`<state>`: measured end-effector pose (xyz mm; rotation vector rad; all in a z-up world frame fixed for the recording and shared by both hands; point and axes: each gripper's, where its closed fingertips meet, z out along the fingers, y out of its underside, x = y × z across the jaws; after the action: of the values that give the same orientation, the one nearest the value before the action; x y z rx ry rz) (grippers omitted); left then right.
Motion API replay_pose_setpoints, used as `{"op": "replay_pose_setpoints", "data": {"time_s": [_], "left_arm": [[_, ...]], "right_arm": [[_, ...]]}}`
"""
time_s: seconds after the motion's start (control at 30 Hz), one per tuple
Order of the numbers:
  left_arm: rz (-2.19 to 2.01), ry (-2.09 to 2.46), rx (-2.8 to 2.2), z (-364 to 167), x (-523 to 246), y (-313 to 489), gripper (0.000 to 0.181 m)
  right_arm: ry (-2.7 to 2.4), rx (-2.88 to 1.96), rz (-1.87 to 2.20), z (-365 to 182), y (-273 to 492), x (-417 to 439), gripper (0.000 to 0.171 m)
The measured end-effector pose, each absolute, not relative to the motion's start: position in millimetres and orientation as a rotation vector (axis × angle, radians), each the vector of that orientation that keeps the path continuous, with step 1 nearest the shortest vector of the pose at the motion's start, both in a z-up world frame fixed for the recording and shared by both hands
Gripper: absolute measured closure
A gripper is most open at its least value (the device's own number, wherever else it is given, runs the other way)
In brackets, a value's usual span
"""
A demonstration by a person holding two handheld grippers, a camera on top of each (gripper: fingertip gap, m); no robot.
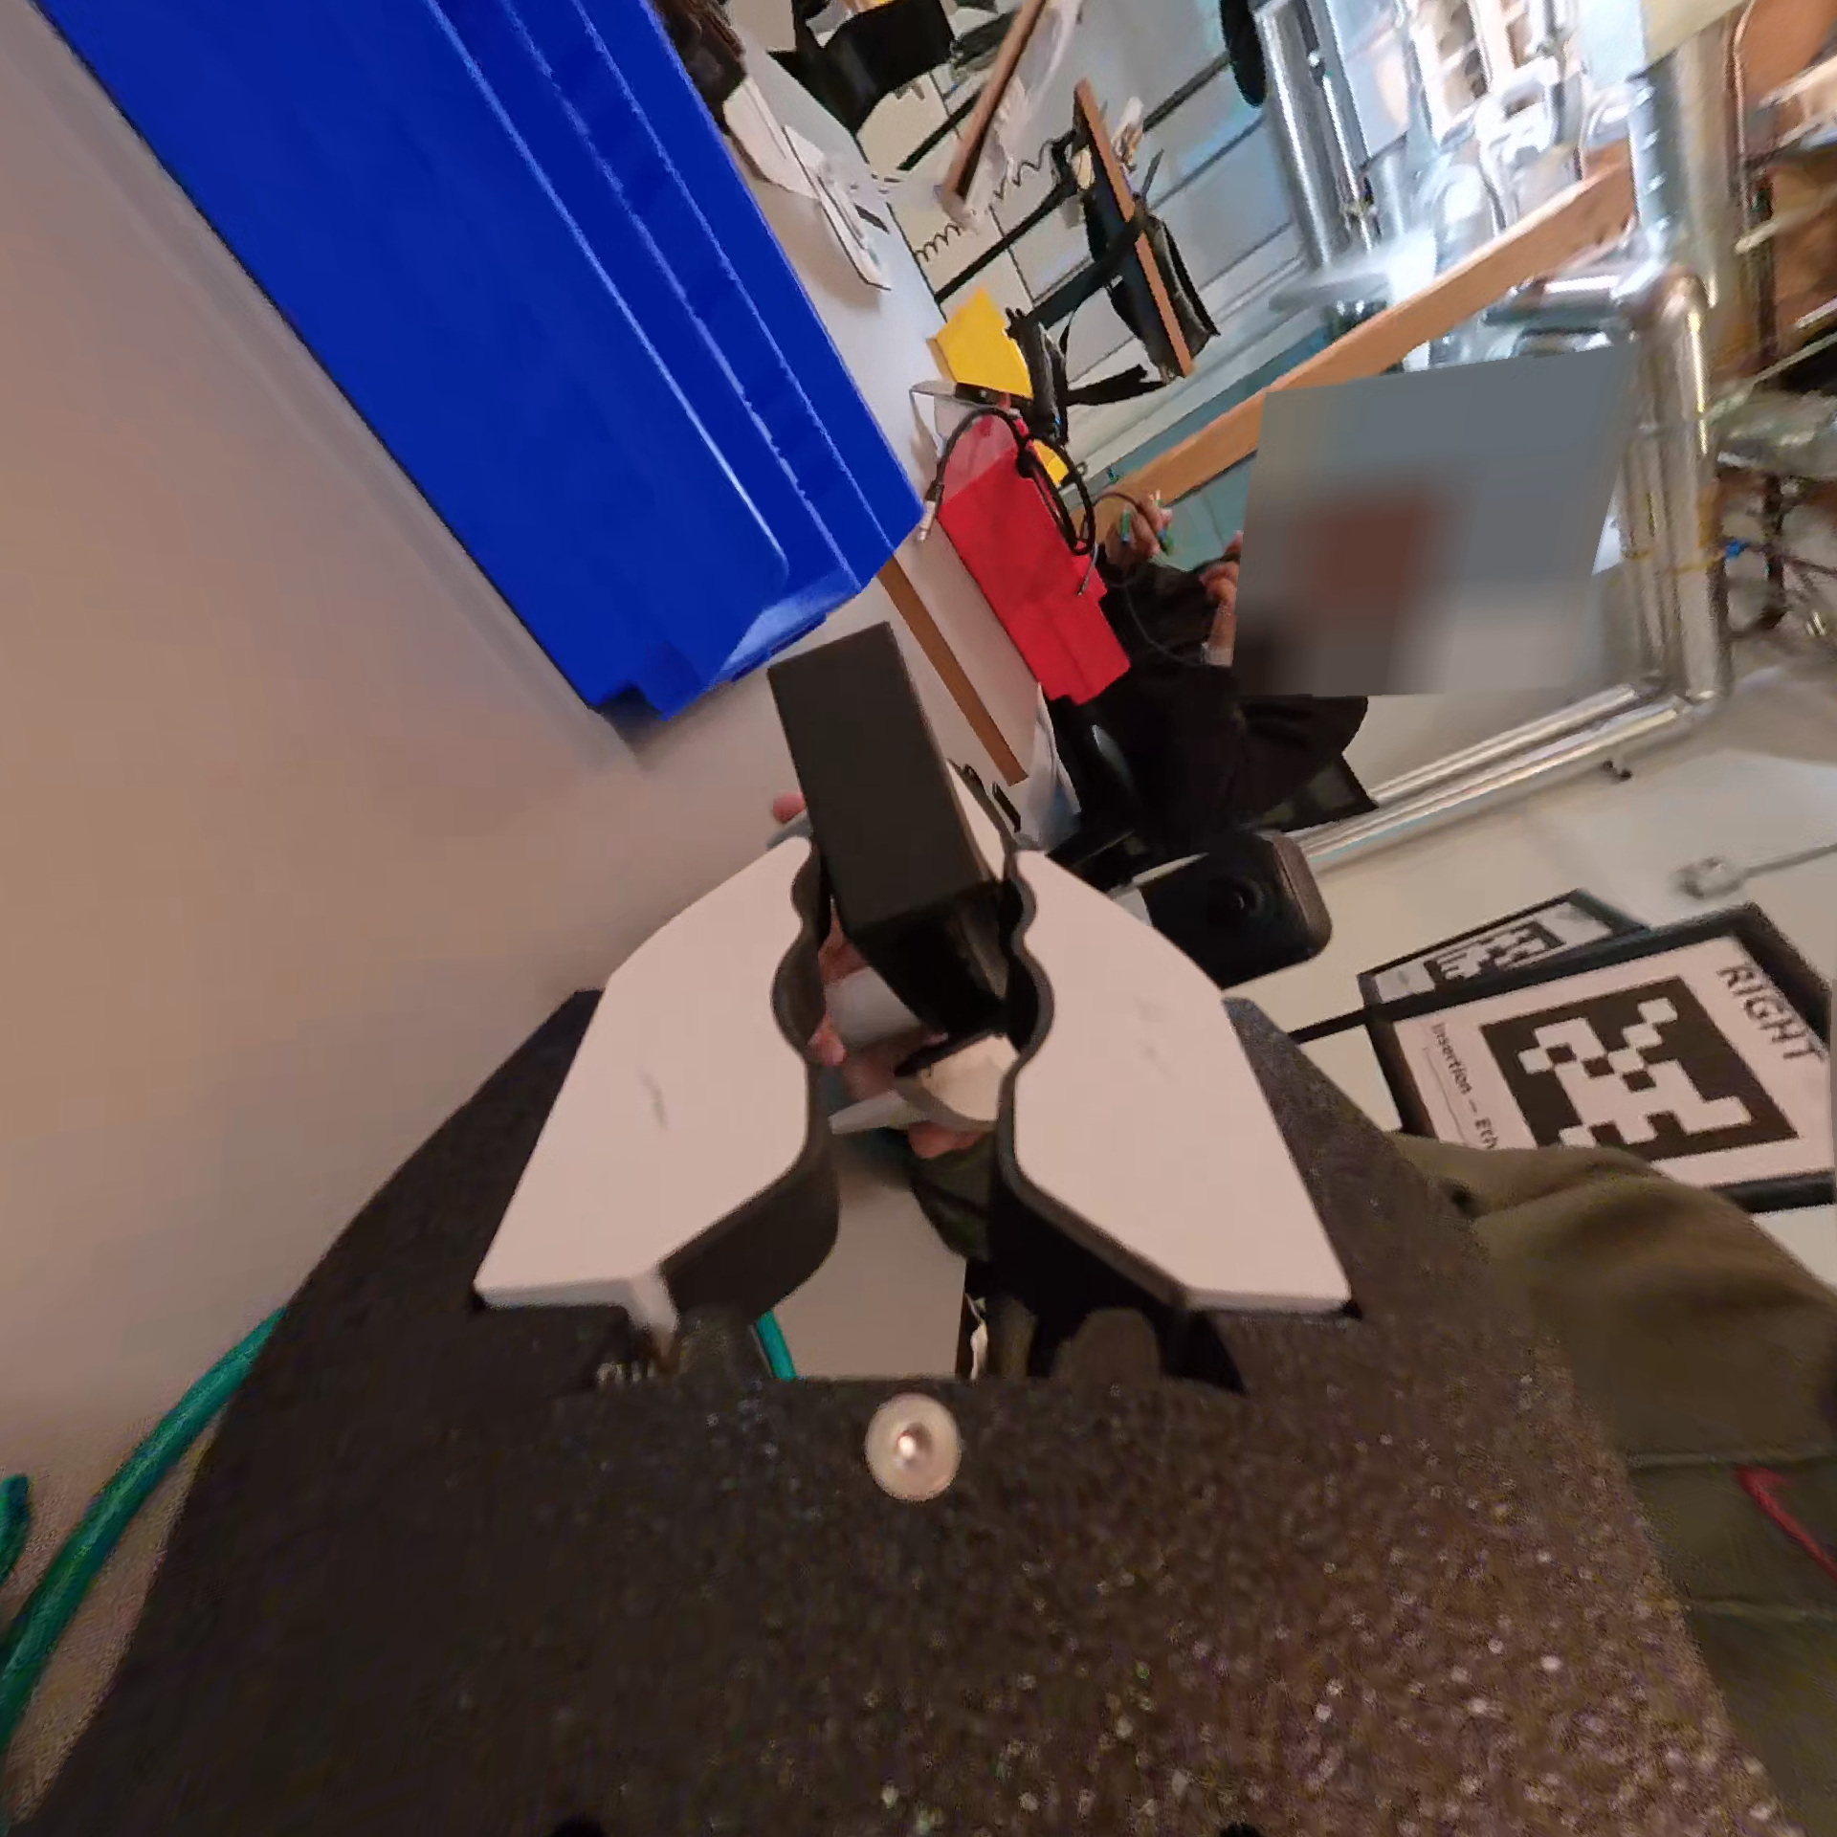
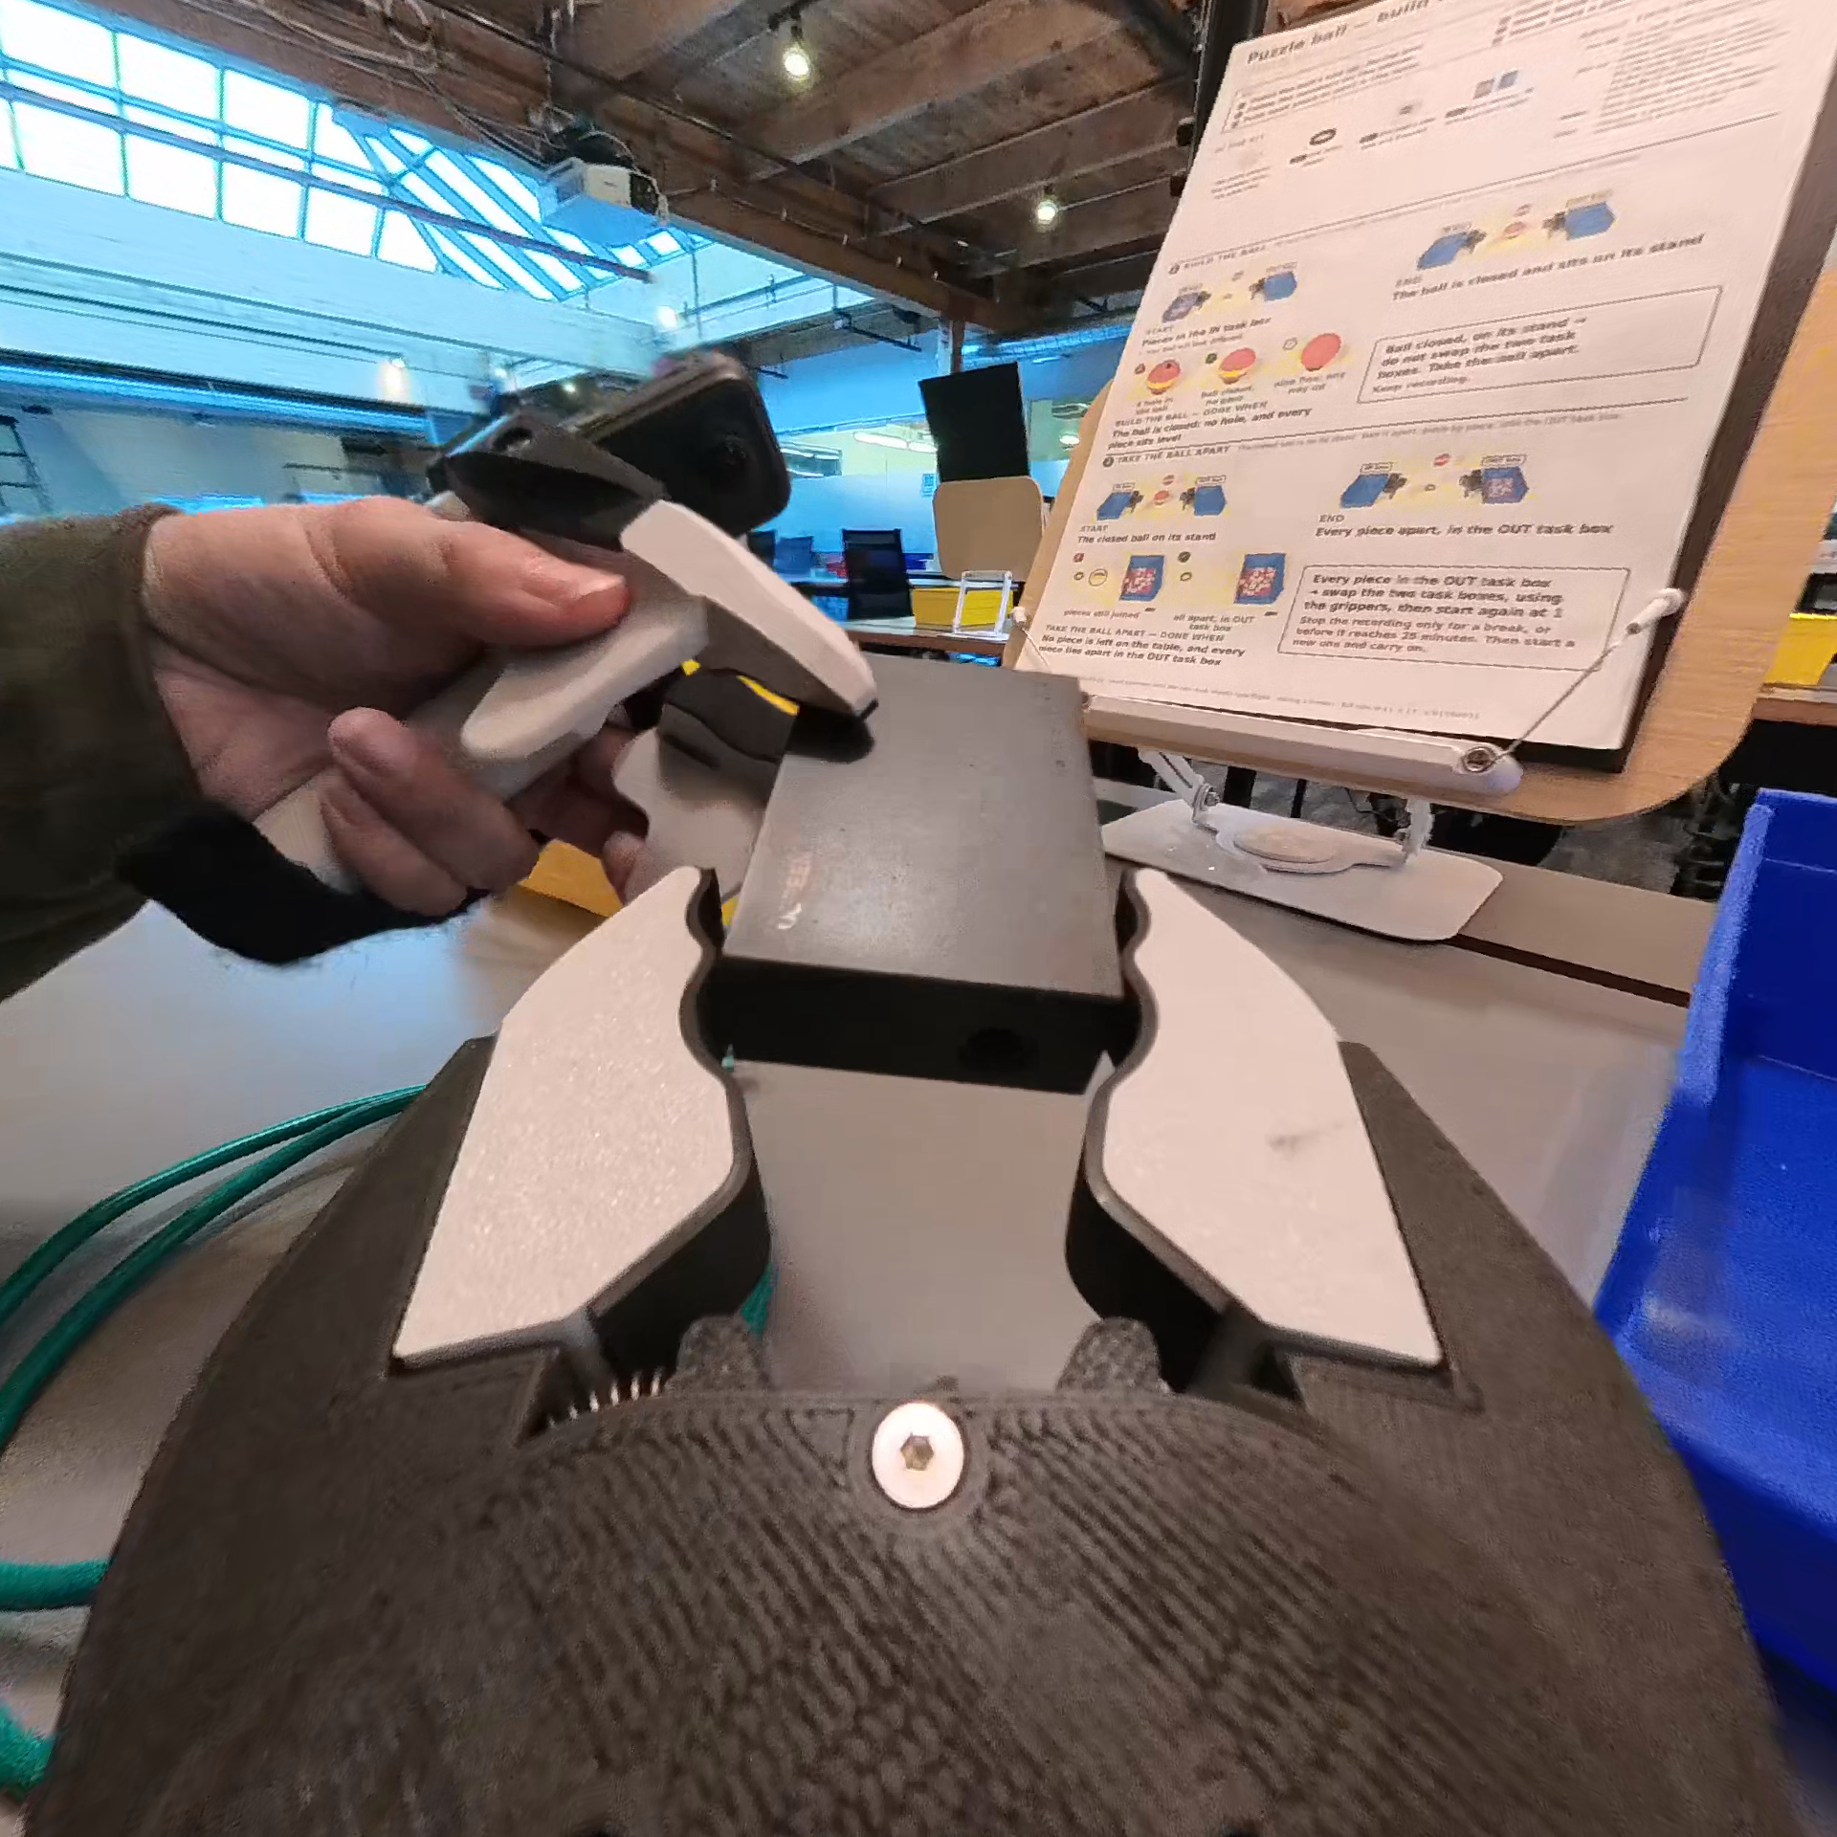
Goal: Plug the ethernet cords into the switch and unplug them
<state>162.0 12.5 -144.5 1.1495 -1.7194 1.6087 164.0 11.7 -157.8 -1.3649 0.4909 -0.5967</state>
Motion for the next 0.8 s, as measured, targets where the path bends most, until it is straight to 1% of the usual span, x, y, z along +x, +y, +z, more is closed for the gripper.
{"op": "replay_pose_setpoints", "data": {"time_s": [0.07, 0.13, 0.23, 0.33, 0.4, 0.6, 0.8], "left_arm": [[1.598, -1.761, 1.217, -149.0, 170.4, 19.3, 0.151], [1.590, -1.793, 1.234, -150.1, 171.8, 23.6, 0.152], [1.600, -1.770, 1.229, -147.3, 169.9, 22.1, 0.153], [1.655, -1.676, 1.255, -141.6, 173.3, 20.6, 0.154], [1.713, -1.570, 1.274, -133.9, 175.4, 19.9, 0.154], [1.817, -1.479, 1.384, -132.5, 174.2, 15.6, 0.154], [1.856, -1.399, 1.446, -134.1, 179.2, 18.2, 0.154]], "right_arm": [[0.500, -1.345, -0.629, -155.9, 8.7, 164.4, 0.100], [0.509, -1.357, -0.636, -157.3, 9.5, 165.9, 0.094], [0.482, -1.375, -0.610, -158.3, 16.7, 162.5, 0.091], [0.486, -1.368, -0.628, -157.7, 18.1, 162.3, 0.096], [0.490, -1.366, -0.642, -157.5, 17.6, 162.8, 0.097], [0.554, -1.307, -0.726, -153.3, 6.3, 167.7, 0.105], [0.571, -1.263, -0.734, -150.1, 2.3, 168.0, 0.108]]}}
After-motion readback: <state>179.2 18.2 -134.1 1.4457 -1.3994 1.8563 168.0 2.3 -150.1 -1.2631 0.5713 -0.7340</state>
